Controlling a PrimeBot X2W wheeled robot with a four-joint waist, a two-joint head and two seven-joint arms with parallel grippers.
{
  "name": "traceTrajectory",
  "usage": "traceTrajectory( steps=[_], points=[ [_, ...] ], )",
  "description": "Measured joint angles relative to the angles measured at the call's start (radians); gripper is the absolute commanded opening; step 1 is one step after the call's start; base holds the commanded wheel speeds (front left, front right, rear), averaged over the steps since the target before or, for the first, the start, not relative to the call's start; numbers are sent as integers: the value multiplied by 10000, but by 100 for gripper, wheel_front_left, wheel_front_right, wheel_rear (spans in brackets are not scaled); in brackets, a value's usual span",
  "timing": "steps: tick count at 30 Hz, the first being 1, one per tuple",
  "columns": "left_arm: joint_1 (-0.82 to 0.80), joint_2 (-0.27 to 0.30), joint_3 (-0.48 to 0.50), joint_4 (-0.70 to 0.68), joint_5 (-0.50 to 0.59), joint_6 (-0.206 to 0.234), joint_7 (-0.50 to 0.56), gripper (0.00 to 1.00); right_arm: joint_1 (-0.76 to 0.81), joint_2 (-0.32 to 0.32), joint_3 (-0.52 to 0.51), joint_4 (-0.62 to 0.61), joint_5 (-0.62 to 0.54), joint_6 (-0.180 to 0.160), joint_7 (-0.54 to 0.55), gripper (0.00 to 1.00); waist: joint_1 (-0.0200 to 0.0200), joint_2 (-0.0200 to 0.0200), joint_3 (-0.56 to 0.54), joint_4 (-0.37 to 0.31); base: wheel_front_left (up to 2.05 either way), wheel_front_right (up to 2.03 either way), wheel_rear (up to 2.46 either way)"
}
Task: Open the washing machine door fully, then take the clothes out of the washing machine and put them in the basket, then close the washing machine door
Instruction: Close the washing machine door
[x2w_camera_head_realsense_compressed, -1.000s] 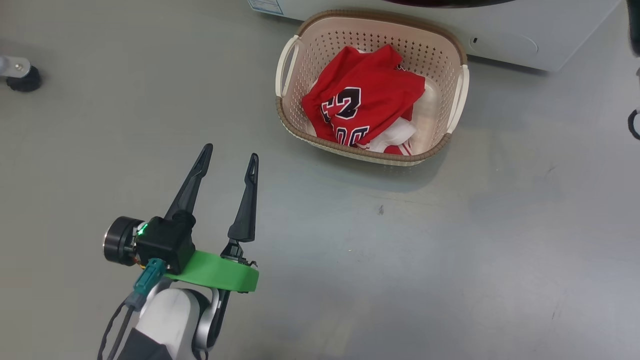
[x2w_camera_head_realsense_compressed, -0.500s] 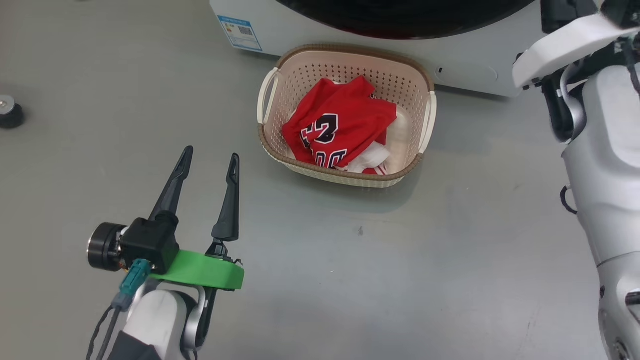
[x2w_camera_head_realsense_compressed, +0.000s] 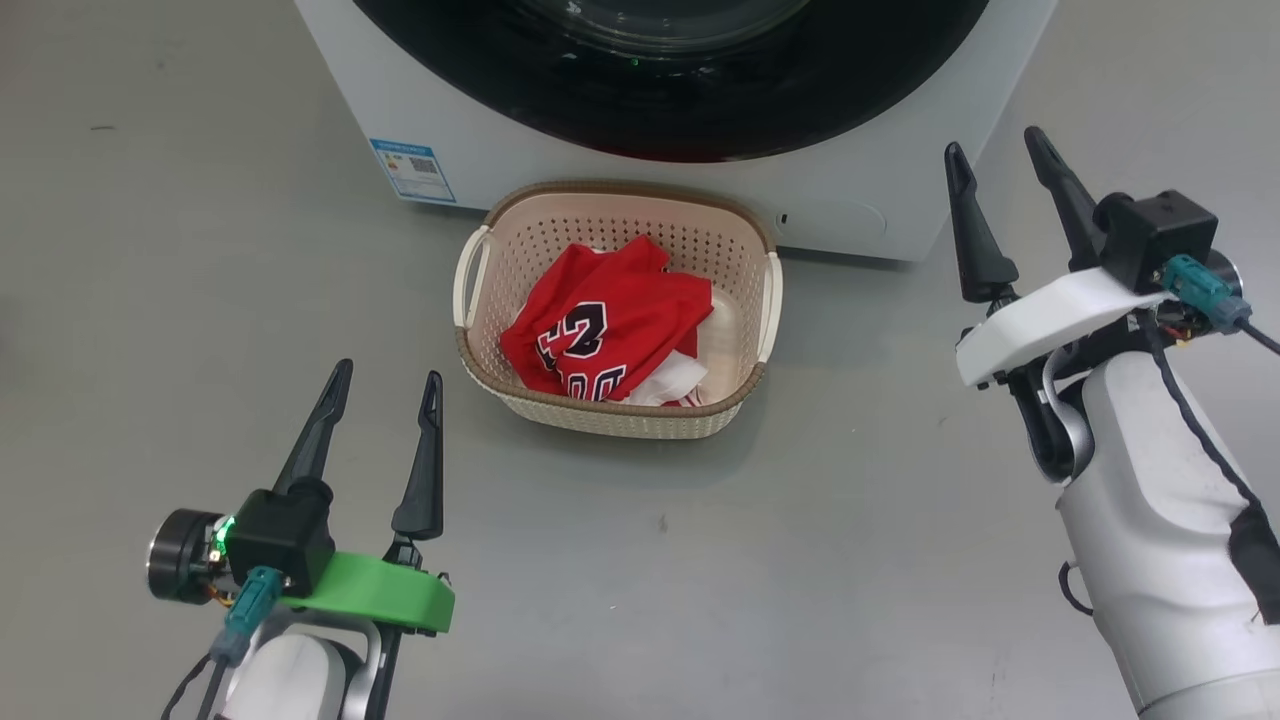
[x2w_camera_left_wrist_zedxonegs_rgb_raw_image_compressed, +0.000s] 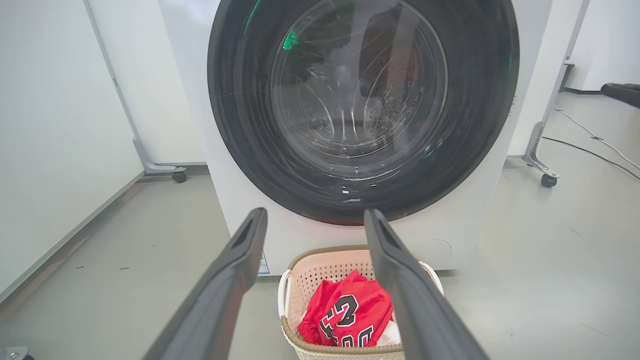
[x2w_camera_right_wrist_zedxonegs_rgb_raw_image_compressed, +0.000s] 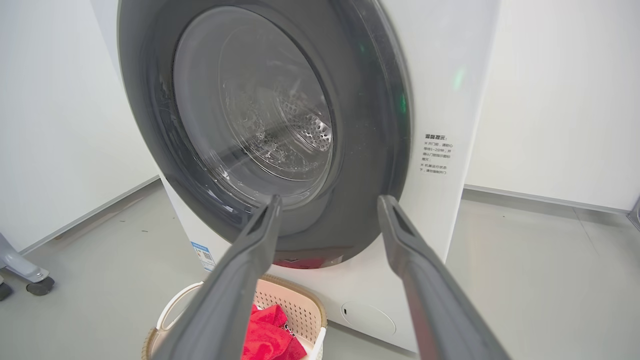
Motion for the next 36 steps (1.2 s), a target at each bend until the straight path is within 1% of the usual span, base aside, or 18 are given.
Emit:
traceTrajectory(
  steps=[11, 12, 13, 17, 19, 29, 36],
  points=[
    [679, 148, 96, 215, -6, 13, 0, 100, 2230, 326, -424, -1233, 215, -29, 0, 100, 0, 0, -949, -803, 0, 0, 0],
    [749, 150, 98, 222, -6, 15, 0, 100, 2429, 336, -468, -1323, 242, -56, 2, 100, -1, 0, -1038, -869, 0, 0, 0],
    [885, 151, 90, 245, -8, 15, 0, 100, 2805, 360, -541, -1523, 255, -184, 0, 100, 0, 0, -1212, -1001, 0, 0, 0],
    [1085, 203, 86, 255, -8, 15, 0, 100, 3444, 407, -571, -1908, 244, -207, 0, 100, 0, 0, -1524, -1243, 0, 0, 0],
    [1202, 240, 86, 257, -8, 15, 0, 100, 3755, 439, -554, -2104, 203, -280, 2, 100, -1, 0, -1657, -1354, 0, 0, 0],
    [1762, 320, 98, 276, -102, 86, 46, 100, 5037, 579, -336, -2734, 138, -293, 2, 100, -1, 0, -2134, -1733, 0, 0, 0],
    [1958, 326, 92, 245, -111, 88, 61, 100, 5712, 619, -334, -3158, 86, -462, 2, 100, 0, 0, -2395, -1889, 0, 0, 0]
  ],
)
